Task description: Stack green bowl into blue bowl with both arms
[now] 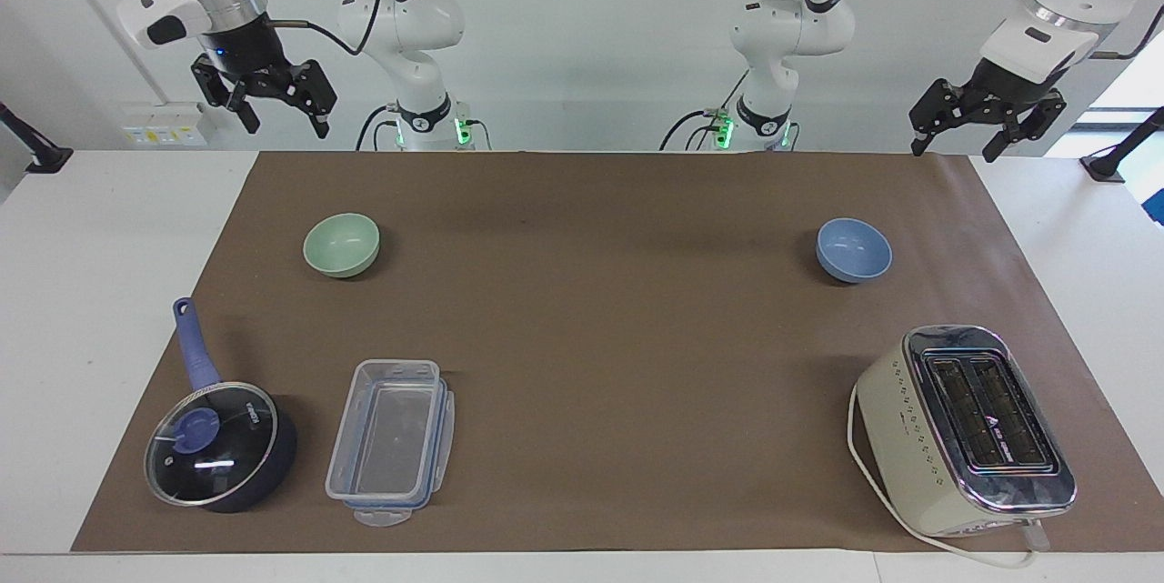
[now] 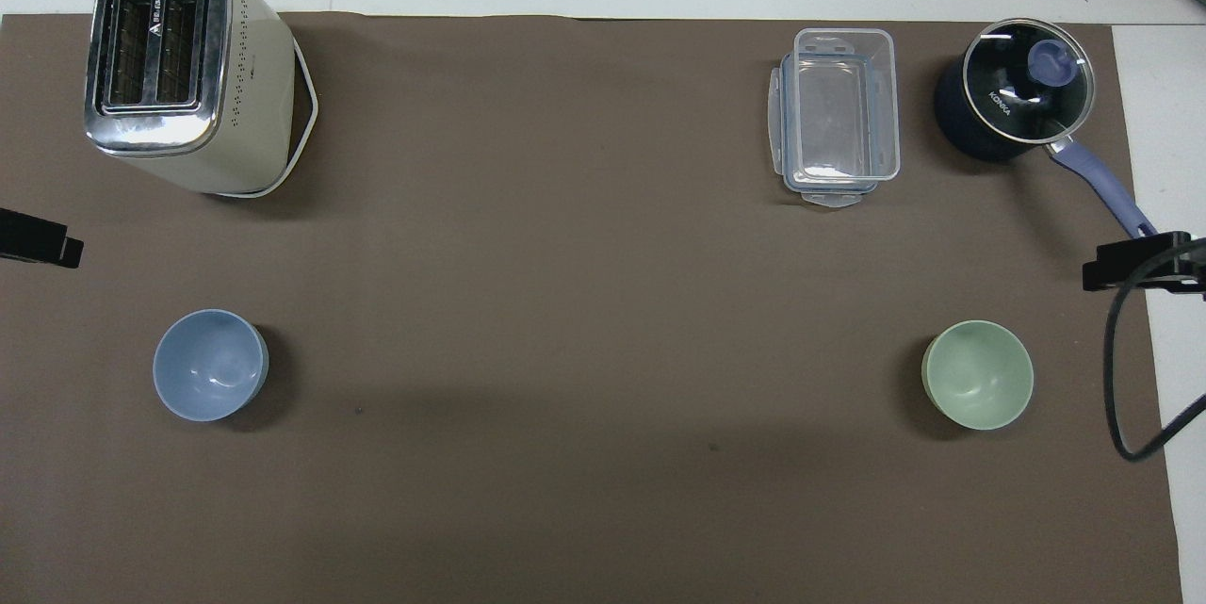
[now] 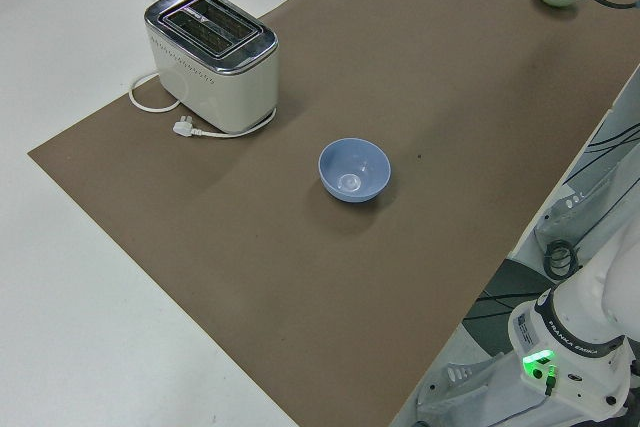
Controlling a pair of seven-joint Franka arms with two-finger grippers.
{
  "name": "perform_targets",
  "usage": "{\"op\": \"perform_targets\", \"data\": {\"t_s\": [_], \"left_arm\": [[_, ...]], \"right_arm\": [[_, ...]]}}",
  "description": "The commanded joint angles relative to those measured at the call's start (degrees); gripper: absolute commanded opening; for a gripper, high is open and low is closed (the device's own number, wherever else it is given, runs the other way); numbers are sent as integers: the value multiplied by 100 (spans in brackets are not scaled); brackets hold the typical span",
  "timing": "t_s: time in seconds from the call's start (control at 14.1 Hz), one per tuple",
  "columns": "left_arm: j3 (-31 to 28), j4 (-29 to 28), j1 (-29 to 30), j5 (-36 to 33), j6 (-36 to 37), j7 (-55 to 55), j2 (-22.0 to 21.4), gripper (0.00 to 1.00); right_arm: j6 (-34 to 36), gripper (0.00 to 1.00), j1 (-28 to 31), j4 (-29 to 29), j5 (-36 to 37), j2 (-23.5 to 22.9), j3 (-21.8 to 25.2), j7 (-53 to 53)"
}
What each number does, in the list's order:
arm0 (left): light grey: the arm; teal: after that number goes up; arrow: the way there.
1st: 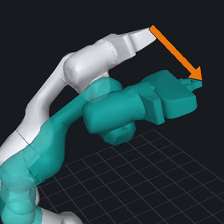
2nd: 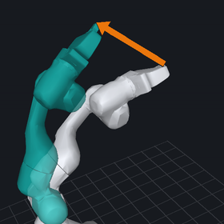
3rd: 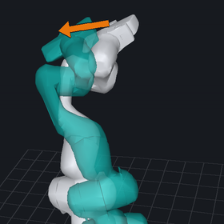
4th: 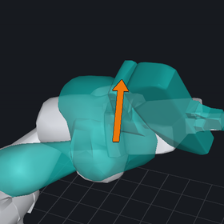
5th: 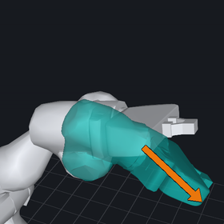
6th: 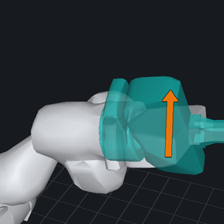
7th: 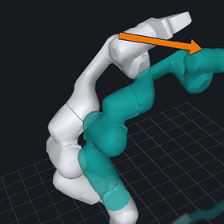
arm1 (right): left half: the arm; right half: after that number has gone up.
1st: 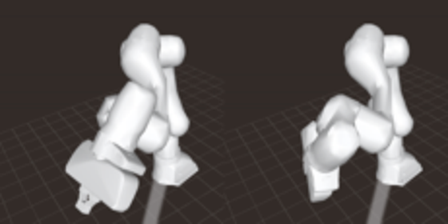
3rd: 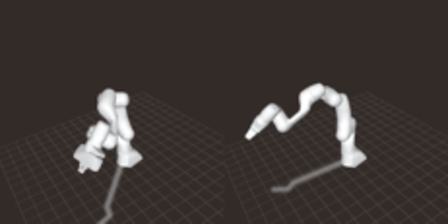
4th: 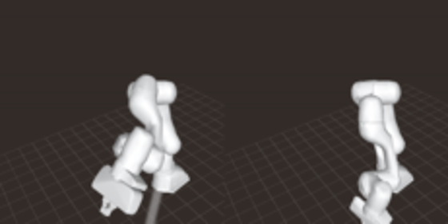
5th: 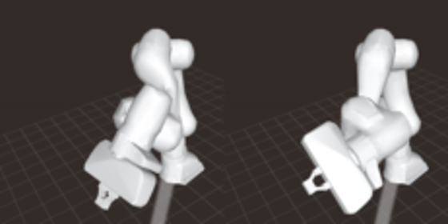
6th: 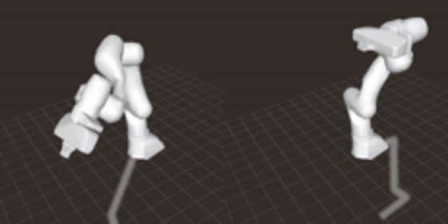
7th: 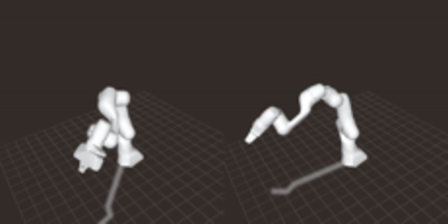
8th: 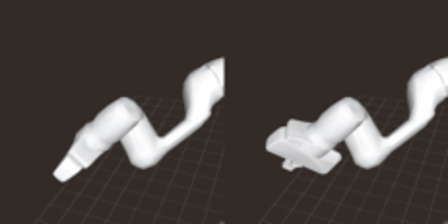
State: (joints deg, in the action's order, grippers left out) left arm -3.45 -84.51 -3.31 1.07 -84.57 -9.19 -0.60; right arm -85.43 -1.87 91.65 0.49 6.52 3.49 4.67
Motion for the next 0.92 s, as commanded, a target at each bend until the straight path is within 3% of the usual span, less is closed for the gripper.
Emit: {"op": "perform_targets", "data": {"t_s": [0.0, 0.28, 0.85], "left_arm": [[-68, -380, 119, -54, -331, -83, -150, 100], [-77, -1600, 471, -46, -1208, -725, -484, 100], [-68, -3472, 770, 165, -2948, -1014, -546, 100]], "right_arm": [[0, 100, 64, 116, 21, 113, -15, -150], [35, 100, 81, 160, 21, 130, 29, -203], [0, 100, 81, 169, 4, 139, 38, -203]]}}
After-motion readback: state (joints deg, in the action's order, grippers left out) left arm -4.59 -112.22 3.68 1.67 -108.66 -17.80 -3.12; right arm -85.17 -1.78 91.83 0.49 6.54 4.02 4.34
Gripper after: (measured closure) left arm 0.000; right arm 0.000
